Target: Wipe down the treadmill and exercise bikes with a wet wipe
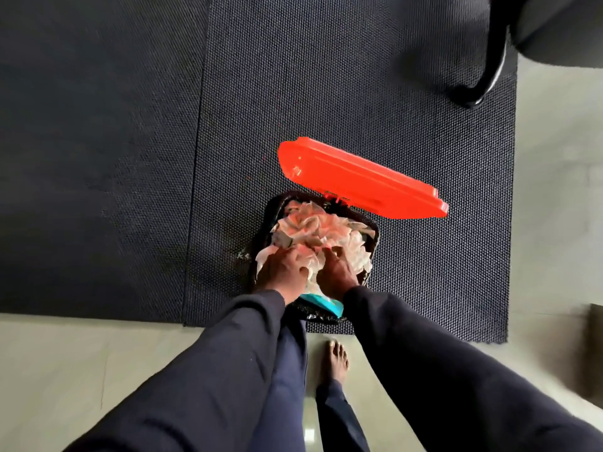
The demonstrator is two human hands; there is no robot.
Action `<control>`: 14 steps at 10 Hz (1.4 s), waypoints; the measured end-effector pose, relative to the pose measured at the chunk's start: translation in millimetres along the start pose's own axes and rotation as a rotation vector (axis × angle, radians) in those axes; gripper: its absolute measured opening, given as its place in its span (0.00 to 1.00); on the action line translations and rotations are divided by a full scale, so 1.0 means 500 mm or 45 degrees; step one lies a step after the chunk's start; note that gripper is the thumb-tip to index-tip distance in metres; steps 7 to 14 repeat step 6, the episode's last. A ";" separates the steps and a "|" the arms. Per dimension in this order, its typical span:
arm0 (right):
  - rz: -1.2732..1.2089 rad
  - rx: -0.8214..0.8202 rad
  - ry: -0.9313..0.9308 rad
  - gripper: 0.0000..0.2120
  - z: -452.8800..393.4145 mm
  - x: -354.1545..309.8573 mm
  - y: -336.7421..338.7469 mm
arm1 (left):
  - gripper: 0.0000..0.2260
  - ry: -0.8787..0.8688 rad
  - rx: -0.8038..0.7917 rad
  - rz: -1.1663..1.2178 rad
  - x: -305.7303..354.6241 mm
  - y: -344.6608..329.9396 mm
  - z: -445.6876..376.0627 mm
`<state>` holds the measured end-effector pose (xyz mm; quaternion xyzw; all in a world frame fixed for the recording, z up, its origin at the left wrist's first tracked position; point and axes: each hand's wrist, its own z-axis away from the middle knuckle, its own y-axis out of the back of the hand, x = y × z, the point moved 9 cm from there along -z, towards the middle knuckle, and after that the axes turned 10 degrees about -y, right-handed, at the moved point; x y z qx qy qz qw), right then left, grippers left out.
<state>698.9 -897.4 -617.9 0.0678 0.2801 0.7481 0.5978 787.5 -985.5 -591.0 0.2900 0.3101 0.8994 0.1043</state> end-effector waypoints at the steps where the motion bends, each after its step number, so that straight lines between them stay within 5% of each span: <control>1: 0.014 -0.087 0.030 0.30 -0.023 -0.004 -0.015 | 0.17 0.008 -0.042 -0.001 -0.011 -0.014 -0.019; 14: -0.128 0.025 0.002 0.24 0.065 0.006 0.062 | 0.13 -0.008 0.055 0.057 0.077 0.069 0.040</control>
